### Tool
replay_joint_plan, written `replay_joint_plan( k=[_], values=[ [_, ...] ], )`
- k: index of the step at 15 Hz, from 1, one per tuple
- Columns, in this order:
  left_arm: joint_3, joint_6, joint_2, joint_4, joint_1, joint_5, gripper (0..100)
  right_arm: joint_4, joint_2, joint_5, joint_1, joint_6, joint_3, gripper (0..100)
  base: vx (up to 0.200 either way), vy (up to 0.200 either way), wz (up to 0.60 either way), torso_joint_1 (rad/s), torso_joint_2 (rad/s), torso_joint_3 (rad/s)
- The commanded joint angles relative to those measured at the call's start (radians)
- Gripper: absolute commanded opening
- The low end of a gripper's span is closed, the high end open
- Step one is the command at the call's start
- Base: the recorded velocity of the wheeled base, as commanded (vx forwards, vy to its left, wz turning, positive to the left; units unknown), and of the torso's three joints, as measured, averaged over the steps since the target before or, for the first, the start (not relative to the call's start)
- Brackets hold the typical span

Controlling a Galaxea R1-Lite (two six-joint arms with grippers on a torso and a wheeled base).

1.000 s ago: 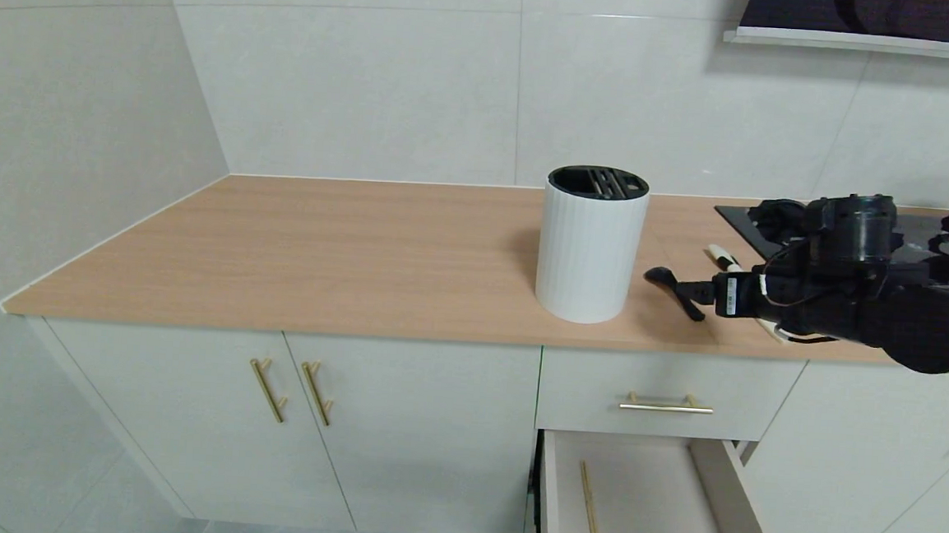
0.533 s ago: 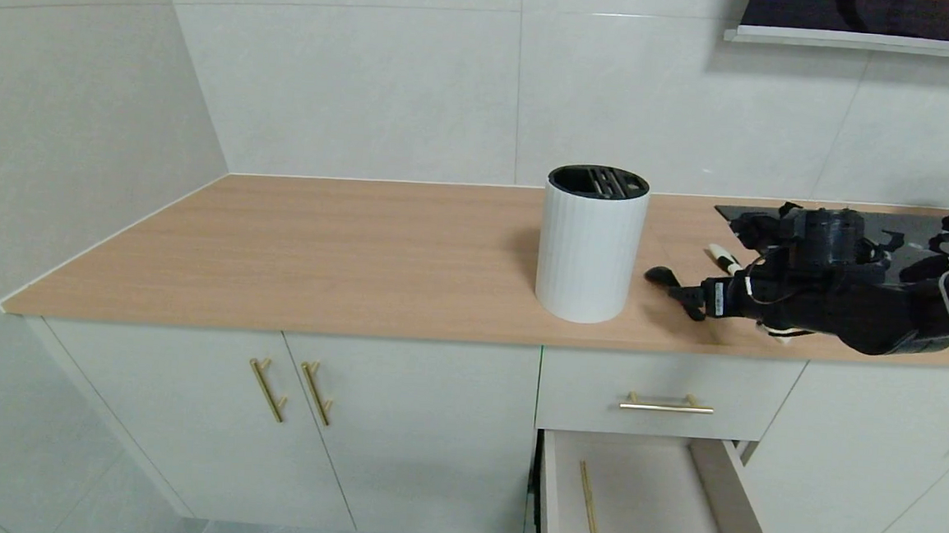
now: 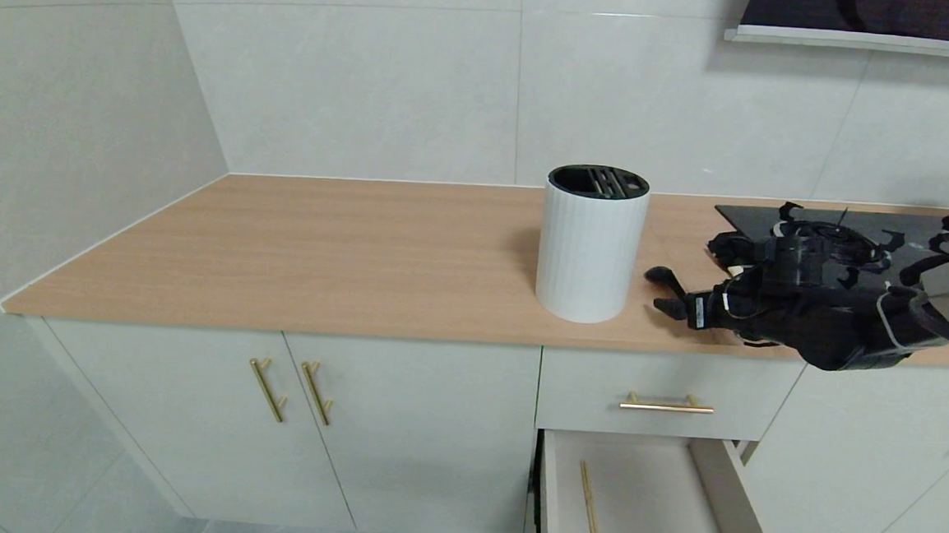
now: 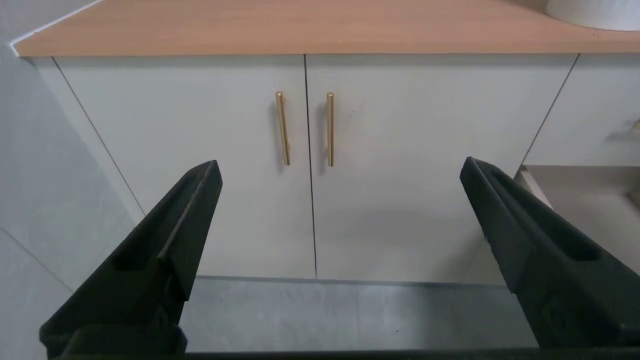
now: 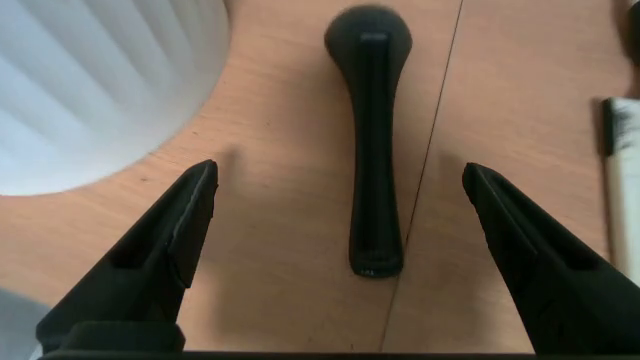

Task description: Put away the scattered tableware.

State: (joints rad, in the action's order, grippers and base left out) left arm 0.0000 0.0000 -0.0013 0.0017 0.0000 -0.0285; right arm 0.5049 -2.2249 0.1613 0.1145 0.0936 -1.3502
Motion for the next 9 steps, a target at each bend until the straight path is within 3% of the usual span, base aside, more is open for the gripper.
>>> replay_joint_plan(
  k=[1, 7, 8, 9],
  values=[
    [0.000, 0.000, 0.001, 0.000, 0.000, -0.001, 100, 0.001, -0.030, 0.001, -0.010, 0.000, -0.018, 100, 0.000, 0.000, 0.00, 0.000, 0.00, 0.000],
    [0.000, 0.000, 0.001, 0.000, 0.000, -0.001, 100, 0.000, -0.056, 0.007, -0.024, -0.002, -0.044, 100, 0.000, 0.000, 0.00, 0.000, 0.00, 0.000],
    [0.000, 0.000, 0.001, 0.000, 0.000, -0.001, 100, 0.000, -0.058, 0.007, -0.024, -0.002, -0.044, 0, 0.000, 0.000, 0.00, 0.000, 0.00, 0.000],
    [0.000, 0.000, 0.001, 0.000, 0.000, -0.001, 100, 0.000, -0.056, 0.007, -0.024, -0.002, -0.044, 0, 0.000, 0.000, 0.00, 0.000, 0.00, 0.000]
  ],
)
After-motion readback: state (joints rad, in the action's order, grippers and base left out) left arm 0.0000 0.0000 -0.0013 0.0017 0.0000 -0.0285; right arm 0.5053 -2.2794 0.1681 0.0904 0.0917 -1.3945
